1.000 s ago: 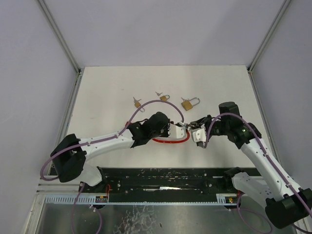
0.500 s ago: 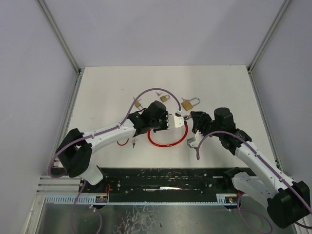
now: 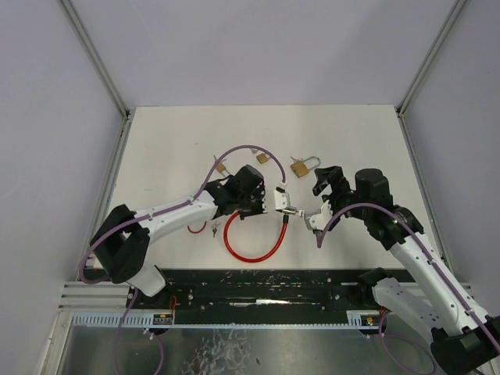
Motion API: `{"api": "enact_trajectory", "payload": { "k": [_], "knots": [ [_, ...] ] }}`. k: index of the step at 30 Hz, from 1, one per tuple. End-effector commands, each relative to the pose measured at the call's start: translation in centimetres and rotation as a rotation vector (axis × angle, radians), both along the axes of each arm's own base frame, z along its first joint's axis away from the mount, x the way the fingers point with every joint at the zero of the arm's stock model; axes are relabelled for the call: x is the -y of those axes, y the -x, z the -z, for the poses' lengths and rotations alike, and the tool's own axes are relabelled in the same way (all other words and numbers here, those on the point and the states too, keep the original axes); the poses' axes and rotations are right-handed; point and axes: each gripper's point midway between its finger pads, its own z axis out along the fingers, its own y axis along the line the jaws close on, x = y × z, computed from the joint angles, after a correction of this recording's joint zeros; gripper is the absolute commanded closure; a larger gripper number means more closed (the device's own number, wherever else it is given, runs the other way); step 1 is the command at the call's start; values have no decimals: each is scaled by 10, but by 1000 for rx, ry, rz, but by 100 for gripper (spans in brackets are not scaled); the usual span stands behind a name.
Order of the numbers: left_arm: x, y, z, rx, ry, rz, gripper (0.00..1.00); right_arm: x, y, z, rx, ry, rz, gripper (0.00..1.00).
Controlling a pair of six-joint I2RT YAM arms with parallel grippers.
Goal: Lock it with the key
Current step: Lock the lock.
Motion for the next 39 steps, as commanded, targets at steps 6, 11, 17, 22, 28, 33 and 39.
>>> {"api": "enact_trajectory", "payload": {
  "k": [6,11,17,22,28,33,39],
  "knots": [
    [5,-1,-35,121,87,-40,100,-17,17,-32,-722,-778,473,1],
    [0,-2,-57,329,88,-96,100,-29,49,-41,-1267,-999,300,3],
    [1,0,-71,433,105,-125,100,-36,55,-18,-1438,-1024,249,11],
    [4,4,-71,420,106,-116,100,-30,48,3,-1422,-977,320,24],
    [7,8,-73,410,111,-119,100,-30,51,23,-1497,-950,361,39],
    [12,12,-72,401,110,-117,100,-35,51,32,-1609,-976,376,51],
    [12,11,-74,406,111,-125,100,-38,53,35,-1676,-993,374,60]
  ]
}}
